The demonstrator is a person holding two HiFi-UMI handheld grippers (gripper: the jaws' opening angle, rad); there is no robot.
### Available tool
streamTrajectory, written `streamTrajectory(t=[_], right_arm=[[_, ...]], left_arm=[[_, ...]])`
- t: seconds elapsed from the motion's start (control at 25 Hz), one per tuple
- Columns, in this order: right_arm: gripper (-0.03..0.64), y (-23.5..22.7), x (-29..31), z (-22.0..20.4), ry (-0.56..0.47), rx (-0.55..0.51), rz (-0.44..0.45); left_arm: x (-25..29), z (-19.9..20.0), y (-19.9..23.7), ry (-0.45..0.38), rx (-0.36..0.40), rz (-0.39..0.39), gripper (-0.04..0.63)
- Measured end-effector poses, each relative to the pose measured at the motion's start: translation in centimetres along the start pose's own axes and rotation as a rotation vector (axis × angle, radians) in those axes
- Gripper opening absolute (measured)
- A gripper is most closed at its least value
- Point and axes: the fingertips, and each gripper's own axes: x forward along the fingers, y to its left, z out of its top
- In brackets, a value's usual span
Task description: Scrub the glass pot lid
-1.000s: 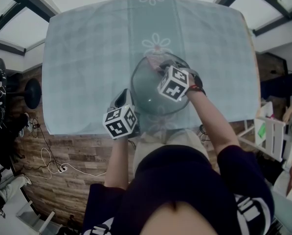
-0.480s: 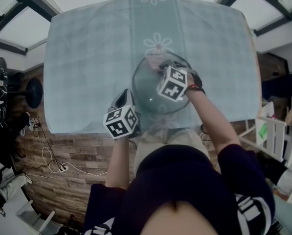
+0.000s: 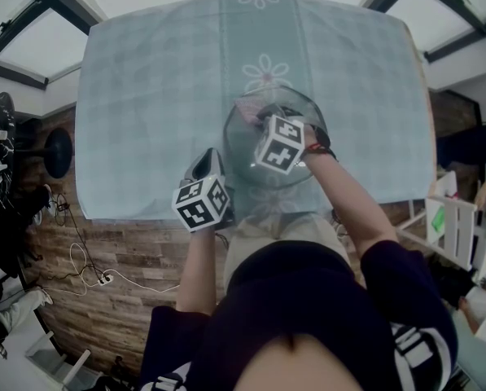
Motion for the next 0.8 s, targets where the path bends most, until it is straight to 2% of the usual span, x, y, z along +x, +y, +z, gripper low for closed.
streamTrajectory(t=[0.8], right_arm=[[0.077, 4.9, -0.3, 0.2, 0.010, -0.016, 0.027]], left_arm=[[-2.0, -0.6, 0.8, -0.006, -0.004, -0.016, -0.009]])
